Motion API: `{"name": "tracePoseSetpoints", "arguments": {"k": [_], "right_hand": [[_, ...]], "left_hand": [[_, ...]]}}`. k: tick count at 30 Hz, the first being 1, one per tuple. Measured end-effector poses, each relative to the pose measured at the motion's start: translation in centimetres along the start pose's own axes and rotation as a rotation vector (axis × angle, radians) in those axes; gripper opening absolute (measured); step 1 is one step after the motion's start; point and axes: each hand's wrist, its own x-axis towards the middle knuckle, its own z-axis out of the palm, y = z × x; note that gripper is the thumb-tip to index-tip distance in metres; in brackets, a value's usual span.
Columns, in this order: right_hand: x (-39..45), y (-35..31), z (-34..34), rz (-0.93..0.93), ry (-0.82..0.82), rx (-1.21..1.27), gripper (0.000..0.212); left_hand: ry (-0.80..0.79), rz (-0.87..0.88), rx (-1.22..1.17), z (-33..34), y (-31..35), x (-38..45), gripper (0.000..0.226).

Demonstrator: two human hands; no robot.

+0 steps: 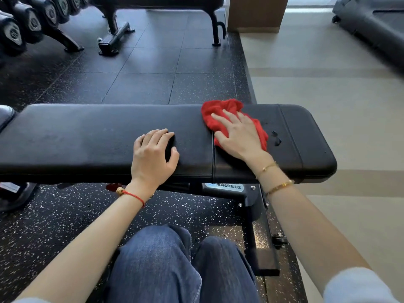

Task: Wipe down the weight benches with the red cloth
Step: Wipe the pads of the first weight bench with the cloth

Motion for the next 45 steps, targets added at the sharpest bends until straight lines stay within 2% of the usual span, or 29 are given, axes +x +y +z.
{"name": "tracePoseSetpoints", "arguments": {"k": [3, 5, 10, 14, 17, 20, 23, 26, 29, 31, 35, 38, 41, 45], "right_hand": [[-4.0, -1.0, 0.5, -0.116, 0.022, 0.014, 0.052], [-6.0, 0.2, 0.3, -0.124, 0.046, 0.034, 0.053], [-5.3, 6.4, -1.4, 0.143, 0.125, -0.048, 0.058], [-1.1, 7.4, -2.1, 0.285, 0.057, -0.05, 0.054], [-0.3, 3.7, -1.4, 0.169, 0.01, -0.022, 0.052], [-3.8, 0.5, -0.3, -0.023, 0.014, -0.002, 0.051], [-7.2, 1.4, -0.3, -0.1, 0.028, 0.025, 0.054], [-6.8, 4.6, -1.1, 0.028, 0.059, -0.036, 0.053], [-5.6, 4.7, -1.1, 0.195, 0.104, -0.068, 0.053], [-5.8, 2.8, -0.7, 0.173, 0.116, -0.061, 0.053], [-8.8, -1.9, 1.1, -0.027, 0.116, -0.053, 0.056], [-10.1, -1.5, 1.2, -0.069, 0.128, -0.04, 0.055], [-10.4, 2.2, 0.1, -0.024, 0.148, -0.05, 0.055], [-7.7, 6.5, -1.7, 0.182, 0.124, -0.071, 0.053]], "left_hand": [[0.0, 0.0, -0.012, -0.1, -0.2, 0.0, 0.044], [-0.005, 0.005, -0.012, -0.2, -0.2, -0.1, 0.044], [-0.015, 0.01, -0.011, -0.2, -0.1, -0.2, 0.046], [-0.019, 0.003, -0.004, -0.3, 0.3, -0.1, 0.045], [-0.02, 0.0, -0.001, -0.3, 0.2, -0.1, 0.045], [-0.021, 0.001, -0.008, -0.2, 0.2, -0.2, 0.045], [-0.014, 0.009, -0.013, -0.1, -0.1, -0.2, 0.045], [-0.004, 0.014, -0.016, 0.0, -0.1, -0.2, 0.044], [-0.003, 0.011, -0.008, 0.0, 0.0, -0.1, 0.043], [-0.005, 0.009, -0.004, 0.0, 0.1, -0.2, 0.043], [-0.007, 0.0, -0.012, -0.1, 0.1, -0.1, 0.044], [-0.025, 0.008, -0.018, -0.3, 0.0, -0.3, 0.046], [-0.03, 0.021, -0.014, -0.3, -0.2, -0.3, 0.046], [-0.028, 0.013, 0.012, -0.2, 0.2, -0.2, 0.046]]}}
